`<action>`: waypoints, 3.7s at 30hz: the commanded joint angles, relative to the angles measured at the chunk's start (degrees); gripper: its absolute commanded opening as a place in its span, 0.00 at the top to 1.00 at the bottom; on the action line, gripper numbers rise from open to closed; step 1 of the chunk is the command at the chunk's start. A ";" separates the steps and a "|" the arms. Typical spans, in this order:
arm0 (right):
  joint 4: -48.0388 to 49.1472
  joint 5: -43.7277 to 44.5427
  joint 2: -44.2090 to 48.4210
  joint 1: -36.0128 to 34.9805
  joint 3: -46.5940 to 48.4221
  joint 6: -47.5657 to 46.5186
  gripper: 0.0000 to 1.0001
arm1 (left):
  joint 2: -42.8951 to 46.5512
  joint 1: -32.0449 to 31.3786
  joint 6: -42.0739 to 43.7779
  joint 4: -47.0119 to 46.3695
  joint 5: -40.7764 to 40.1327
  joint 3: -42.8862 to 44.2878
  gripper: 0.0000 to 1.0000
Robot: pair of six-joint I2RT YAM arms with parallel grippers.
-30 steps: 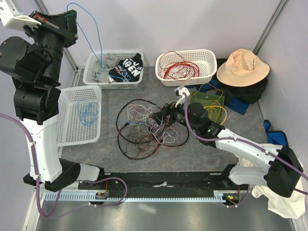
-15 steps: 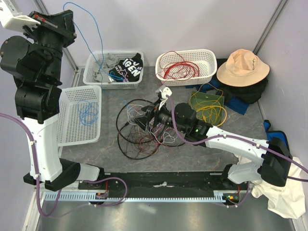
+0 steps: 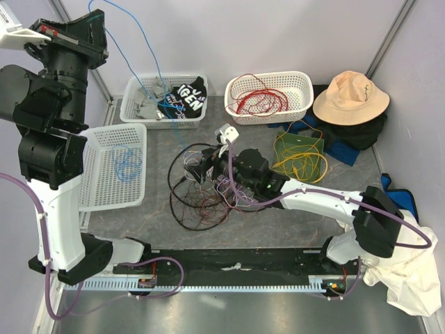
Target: Untangle the cables
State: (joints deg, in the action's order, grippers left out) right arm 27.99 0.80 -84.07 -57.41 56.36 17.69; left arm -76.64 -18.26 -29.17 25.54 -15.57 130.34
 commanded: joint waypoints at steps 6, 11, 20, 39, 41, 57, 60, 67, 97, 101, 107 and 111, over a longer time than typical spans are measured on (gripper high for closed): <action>7.17 11.86 -9.43 -1.74 12.71 -5.39 0.07 | 3.69 -2.57 -3.17 -1.11 2.57 -5.80 0.98; 9.27 4.84 -12.08 -3.06 15.89 -3.28 0.08 | 4.57 -2.57 -1.95 -1.11 1.86 -7.47 0.98; 9.45 -0.71 -7.78 -5.43 11.15 -3.10 0.08 | 5.19 -2.57 -0.19 -0.93 1.25 -7.39 0.98; 4.36 30.22 -22.18 -6.23 25.02 -13.12 0.09 | 7.29 -2.74 -3.44 -0.84 5.91 -10.19 0.98; 4.88 31.45 -22.45 -6.40 23.98 -12.95 0.09 | 7.91 -2.66 -3.44 -0.93 5.82 -11.60 0.98; 5.23 21.52 -5.15 -11.32 3.15 -6.62 0.07 | 4.66 -2.74 0.34 -1.54 0.10 -11.52 0.98; 5.15 23.01 -3.47 -11.50 2.35 -7.58 0.07 | 4.57 -2.83 -1.33 -1.46 1.85 -11.87 0.98; 3.66 25.20 -11.44 -11.32 10.33 -10.31 0.06 | 5.18 -3.18 -3.88 -1.46 5.20 -12.40 0.98; -38.79 30.84 9.20 -8.95 38.63 -13.83 1.00 | 34.62 -3.45 -2.72 -26.92 3.78 -64.05 0.98; -41.26 25.41 6.47 -8.95 42.34 -11.55 1.00 | 38.84 -3.45 -5.98 -41.32 14.94 -77.15 0.98; -42.49 17.76 -1.52 -8.16 48.75 -8.99 1.00 | 42.27 -3.45 -7.84 -40.94 18.49 -84.82 0.98; -42.40 10.30 -10.11 -5.79 55.32 -7.24 1.00 | 46.31 -3.45 -3.45 -30.05 3.24 -82.36 0.98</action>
State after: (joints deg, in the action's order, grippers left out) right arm -13.30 19.29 -89.27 -65.30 104.16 8.05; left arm -35.18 -21.71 -34.85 -7.68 -1.37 44.69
